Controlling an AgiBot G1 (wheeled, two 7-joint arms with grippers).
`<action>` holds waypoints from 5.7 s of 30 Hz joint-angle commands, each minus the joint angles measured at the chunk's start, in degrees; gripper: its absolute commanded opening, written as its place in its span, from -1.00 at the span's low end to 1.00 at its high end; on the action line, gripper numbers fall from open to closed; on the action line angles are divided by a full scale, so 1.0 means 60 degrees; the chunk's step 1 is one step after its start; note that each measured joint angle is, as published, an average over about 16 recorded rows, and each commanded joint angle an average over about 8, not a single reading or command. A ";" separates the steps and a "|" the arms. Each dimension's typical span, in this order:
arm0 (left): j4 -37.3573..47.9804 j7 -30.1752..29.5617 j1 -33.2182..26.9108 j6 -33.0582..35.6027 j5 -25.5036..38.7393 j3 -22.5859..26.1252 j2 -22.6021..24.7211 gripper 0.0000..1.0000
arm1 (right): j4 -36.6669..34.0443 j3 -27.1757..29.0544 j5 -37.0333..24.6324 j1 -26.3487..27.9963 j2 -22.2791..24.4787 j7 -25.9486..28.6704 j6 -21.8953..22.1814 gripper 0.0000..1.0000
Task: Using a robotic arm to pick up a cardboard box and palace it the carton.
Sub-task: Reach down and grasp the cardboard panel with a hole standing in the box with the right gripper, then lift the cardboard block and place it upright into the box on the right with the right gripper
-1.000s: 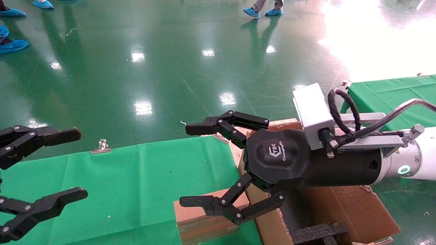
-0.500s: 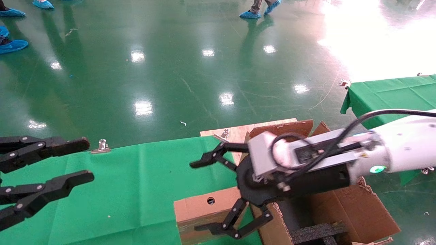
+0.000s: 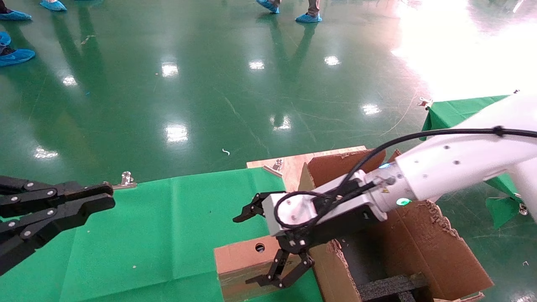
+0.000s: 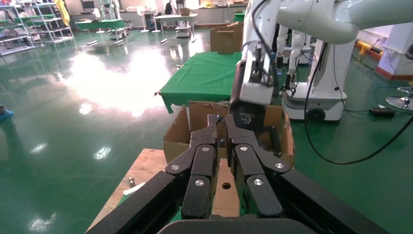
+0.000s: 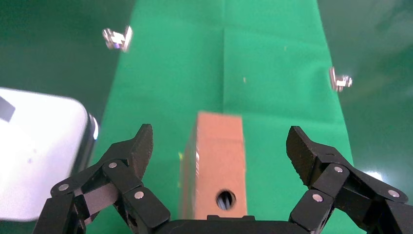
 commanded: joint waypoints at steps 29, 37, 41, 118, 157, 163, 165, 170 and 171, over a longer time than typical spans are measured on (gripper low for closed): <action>0.0001 0.0000 0.0001 -0.0002 0.0000 0.0000 -0.0001 1.00 | 0.0252 -0.1977 -0.2273 0.1122 -0.0904 -0.0404 0.0037 -0.66; 0.0002 0.0000 0.0002 -0.0003 -0.0001 -0.0001 -0.0002 1.00 | 0.0267 -0.1987 -0.2200 0.1120 -0.0891 -0.0402 0.0009 -1.00; 0.0002 0.0000 0.0002 -0.0003 -0.0001 -0.0001 -0.0002 1.00 | 0.0260 -0.1973 -0.2204 0.1112 -0.0892 -0.0403 0.0019 -1.00; 0.0002 0.0001 0.0002 -0.0003 -0.0003 0.0000 -0.0002 1.00 | -0.3800 -0.3564 -0.0952 0.6707 -0.0074 -0.2169 -0.0208 -1.00; 0.0004 0.0002 0.0004 -0.0006 -0.0006 0.0000 -0.0004 1.00 | -0.3115 -0.6033 -0.1233 0.7822 0.3234 -0.0962 -0.0064 -1.00; 0.0004 0.0002 0.0004 -0.0007 -0.0006 0.0000 -0.0004 1.00 | -0.3028 -0.6240 -0.1513 0.7528 0.3437 0.1182 0.0579 -1.00; 0.0004 0.0002 0.0004 -0.0007 -0.0006 0.0000 -0.0004 1.00 | -0.2818 -0.6308 -0.1668 0.7422 0.3568 0.2291 0.0846 -1.00; 0.0004 0.0002 0.0004 -0.0007 -0.0006 0.0000 -0.0004 1.00 | -0.1977 -0.6456 -0.2009 0.7158 0.3977 0.5275 0.1426 -1.00; 0.0004 0.0002 0.0004 -0.0007 -0.0006 0.0000 -0.0004 1.00 | -0.1776 -0.6488 -0.2084 0.7100 0.4064 0.5893 0.1540 -1.00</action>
